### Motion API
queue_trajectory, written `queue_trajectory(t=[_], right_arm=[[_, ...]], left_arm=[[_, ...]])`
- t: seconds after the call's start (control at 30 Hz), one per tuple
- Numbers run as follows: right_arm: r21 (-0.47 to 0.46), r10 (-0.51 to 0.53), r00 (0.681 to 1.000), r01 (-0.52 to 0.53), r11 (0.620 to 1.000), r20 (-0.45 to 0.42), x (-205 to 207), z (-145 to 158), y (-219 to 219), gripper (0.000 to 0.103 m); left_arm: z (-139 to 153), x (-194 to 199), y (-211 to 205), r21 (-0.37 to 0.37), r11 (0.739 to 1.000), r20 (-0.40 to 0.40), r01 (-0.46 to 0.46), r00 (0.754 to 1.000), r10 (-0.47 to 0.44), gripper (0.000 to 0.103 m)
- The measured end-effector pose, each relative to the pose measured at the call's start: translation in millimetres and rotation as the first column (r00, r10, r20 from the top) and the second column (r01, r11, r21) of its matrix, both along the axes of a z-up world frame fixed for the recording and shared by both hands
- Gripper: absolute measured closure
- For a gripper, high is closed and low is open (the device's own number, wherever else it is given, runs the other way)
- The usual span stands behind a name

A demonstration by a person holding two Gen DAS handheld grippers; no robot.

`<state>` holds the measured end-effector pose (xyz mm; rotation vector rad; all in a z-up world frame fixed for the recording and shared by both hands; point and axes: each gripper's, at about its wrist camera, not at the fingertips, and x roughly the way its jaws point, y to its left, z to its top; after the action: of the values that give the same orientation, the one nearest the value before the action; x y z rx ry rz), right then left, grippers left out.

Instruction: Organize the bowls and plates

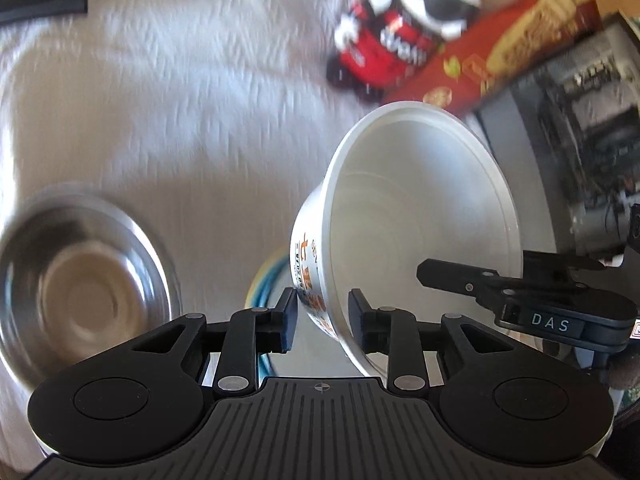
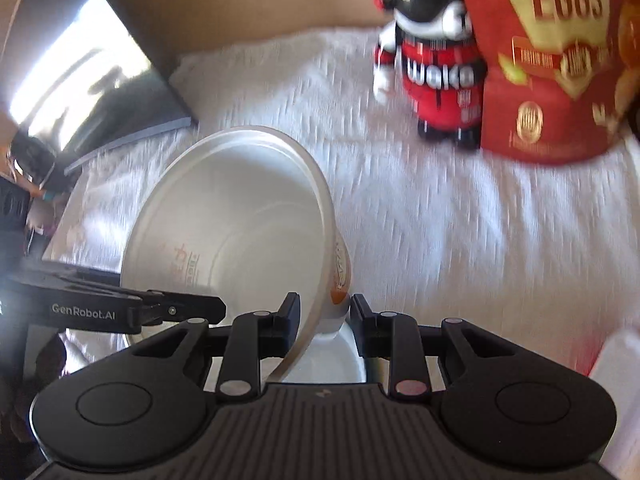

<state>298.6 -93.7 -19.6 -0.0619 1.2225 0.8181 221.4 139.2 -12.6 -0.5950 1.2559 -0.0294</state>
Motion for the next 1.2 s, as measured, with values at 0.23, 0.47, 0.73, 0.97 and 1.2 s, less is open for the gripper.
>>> queue_trajectory(t=[0.23,0.47,0.73,0.97,1.2], right_arm=[[-0.056,0.017,0.999,-0.019,0.998,-0.046,-21.9,-14.6,-4.6,0.076],[-0.088,0.009,0.998,-0.003,0.996,0.067,-30.8,-11.3,-0.1,0.076],[-0.099,-0.019,0.995,0.029,0.995,0.103,-31.8,-11.4,-3.1,0.076],[-0.084,-0.020,0.993,0.030,0.996,0.117,-32.1,-7.1,-2.9,0.073],[-0.110,-0.028,0.993,0.041,0.993,0.118,-31.9,-13.9,-3.9,0.073]], left_arm=[[-16.5,-19.3,-15.7,0.051,0.995,-0.061,0.090,0.994,-0.087,0.073],[-10.5,-21.7,-21.2,0.161,0.979,-0.042,0.128,0.992,-0.123,0.071],[-8.5,-18.2,-15.6,0.157,0.981,-0.031,0.115,0.993,-0.112,0.071],[-10.7,-6.9,-31.8,0.247,0.953,0.002,0.179,0.983,-0.185,0.070],[-28.5,-3.7,-22.1,0.294,0.939,-0.063,0.181,0.984,-0.170,0.070]])
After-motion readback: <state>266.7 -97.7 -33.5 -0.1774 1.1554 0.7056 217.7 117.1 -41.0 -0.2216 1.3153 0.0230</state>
